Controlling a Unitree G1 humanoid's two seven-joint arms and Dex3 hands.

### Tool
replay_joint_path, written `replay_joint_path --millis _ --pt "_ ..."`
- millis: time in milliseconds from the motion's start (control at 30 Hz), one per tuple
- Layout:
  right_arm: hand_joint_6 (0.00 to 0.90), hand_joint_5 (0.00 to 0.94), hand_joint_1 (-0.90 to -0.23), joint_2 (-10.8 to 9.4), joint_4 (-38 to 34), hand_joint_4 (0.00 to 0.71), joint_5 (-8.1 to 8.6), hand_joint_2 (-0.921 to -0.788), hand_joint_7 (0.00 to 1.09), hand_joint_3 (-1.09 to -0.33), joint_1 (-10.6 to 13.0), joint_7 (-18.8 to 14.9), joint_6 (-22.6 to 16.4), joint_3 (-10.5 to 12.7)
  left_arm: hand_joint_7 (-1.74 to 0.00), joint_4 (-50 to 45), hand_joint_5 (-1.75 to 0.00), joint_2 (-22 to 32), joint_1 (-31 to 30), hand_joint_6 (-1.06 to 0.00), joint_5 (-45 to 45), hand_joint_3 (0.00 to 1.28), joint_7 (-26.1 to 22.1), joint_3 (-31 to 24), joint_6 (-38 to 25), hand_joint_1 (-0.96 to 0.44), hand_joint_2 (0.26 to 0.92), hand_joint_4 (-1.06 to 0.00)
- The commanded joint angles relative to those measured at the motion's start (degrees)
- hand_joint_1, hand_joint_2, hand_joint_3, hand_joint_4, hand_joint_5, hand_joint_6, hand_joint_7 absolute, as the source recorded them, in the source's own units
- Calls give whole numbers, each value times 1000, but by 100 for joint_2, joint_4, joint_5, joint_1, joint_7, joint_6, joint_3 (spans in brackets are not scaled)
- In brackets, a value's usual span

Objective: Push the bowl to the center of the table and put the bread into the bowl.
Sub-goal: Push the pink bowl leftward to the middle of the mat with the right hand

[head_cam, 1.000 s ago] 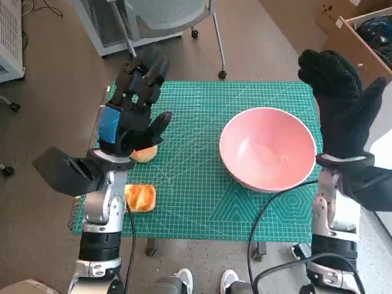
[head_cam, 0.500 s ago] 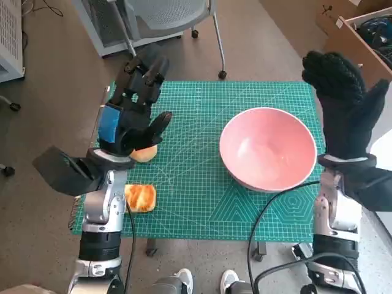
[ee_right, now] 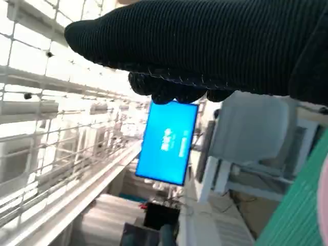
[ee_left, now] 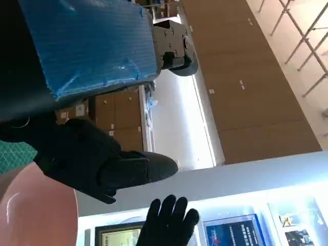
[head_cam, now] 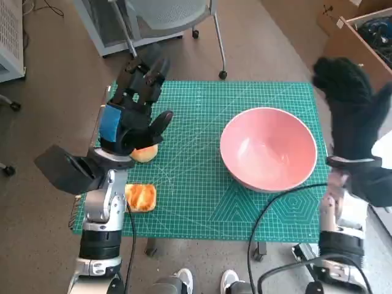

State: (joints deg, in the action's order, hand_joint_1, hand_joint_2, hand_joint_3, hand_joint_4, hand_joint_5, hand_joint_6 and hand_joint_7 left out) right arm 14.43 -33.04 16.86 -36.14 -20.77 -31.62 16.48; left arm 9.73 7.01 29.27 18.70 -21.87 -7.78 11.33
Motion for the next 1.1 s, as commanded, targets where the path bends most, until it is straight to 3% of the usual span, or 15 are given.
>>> replay_joint_path --millis 33,333,533,800,1100 --pt "107 0 -635 213 -1095 199 20 -921 318 -711 -156 -103 -319 222 -551 -31 -151 31 94 1 25 540 -28 -18 25 -394 691 1" --pt "119 2 -593 404 -2471 198 -250 -921 296 -748 -374 457 -500 353 -547 -36 -147 39 84 1 48 543 -37 -37 10 -394 691 1" --pt "135 6 -594 337 -2998 208 -230 -921 294 -760 -486 711 -303 386 -546 -69 -145 22 70 1 52 544 -21 -26 -15 -398 691 1" --pt "142 6 -575 224 -3444 210 -114 -921 287 -774 -548 678 32 449 -548 -138 -145 31 39 1 78 541 -27 -22 -72 -403 692 1" --pt "144 1 -564 10 -3847 204 -109 -921 276 -792 -580 512 335 504 -548 -317 -141 52 -50 1 105 540 -9 -44 -190 -402 693 1"
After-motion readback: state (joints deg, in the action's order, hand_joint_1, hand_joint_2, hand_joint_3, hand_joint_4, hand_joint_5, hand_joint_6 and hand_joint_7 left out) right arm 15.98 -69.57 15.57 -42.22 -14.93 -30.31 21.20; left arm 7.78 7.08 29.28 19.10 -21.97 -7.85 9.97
